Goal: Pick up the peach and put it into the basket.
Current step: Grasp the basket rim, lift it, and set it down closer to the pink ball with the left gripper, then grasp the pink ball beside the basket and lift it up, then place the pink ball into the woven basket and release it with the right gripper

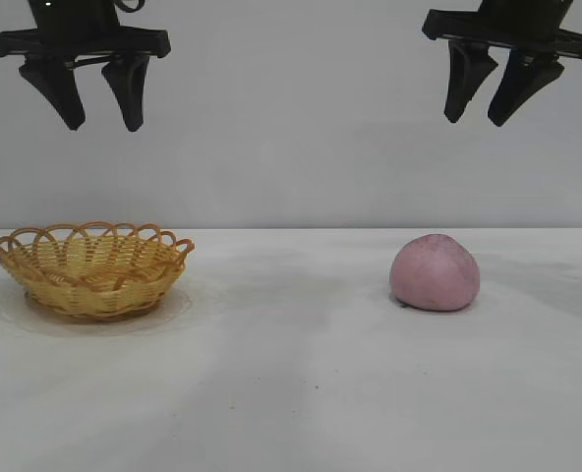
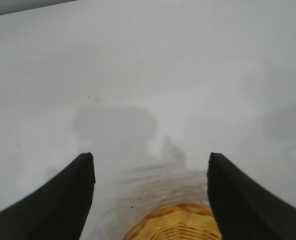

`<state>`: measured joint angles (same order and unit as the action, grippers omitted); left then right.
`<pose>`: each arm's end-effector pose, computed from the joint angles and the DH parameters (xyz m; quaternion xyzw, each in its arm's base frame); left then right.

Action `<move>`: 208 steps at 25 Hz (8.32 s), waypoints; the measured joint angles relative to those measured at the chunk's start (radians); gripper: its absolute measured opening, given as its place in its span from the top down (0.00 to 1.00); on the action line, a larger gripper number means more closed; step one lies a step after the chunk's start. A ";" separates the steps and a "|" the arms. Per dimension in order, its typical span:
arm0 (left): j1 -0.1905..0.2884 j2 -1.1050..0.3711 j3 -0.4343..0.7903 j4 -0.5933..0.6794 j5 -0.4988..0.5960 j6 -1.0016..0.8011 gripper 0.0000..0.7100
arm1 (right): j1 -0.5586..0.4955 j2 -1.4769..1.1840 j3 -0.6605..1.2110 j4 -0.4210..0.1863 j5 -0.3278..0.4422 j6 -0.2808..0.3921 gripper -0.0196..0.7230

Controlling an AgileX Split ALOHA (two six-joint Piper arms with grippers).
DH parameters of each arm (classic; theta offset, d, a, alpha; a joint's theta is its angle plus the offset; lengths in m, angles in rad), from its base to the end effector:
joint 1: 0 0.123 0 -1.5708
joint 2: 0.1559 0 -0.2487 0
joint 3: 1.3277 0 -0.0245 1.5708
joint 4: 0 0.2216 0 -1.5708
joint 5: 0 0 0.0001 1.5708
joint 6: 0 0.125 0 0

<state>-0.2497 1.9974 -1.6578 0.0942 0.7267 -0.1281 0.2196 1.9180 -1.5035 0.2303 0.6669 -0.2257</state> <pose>0.4159 -0.0980 0.1956 0.0826 0.9522 -0.0152 0.2936 0.3927 0.1058 0.1899 -0.1456 0.9435 0.0929 0.2827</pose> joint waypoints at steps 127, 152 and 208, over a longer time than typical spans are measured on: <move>0.211 -1.413 1.055 -0.004 0.256 0.070 0.42 | 0.042 0.032 0.000 -0.020 0.052 -0.021 0.52; 0.211 -1.837 1.174 -0.034 0.394 0.086 0.42 | 0.042 0.061 0.000 -0.009 0.188 -0.023 0.52; 0.211 -2.016 1.174 -0.052 0.393 0.088 0.42 | 0.411 0.180 -0.001 0.248 0.329 -0.183 0.89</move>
<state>-0.0390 -0.0186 -0.4843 0.0422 1.1200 -0.0406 0.6303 2.0979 -1.5041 0.4787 0.9963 -0.4084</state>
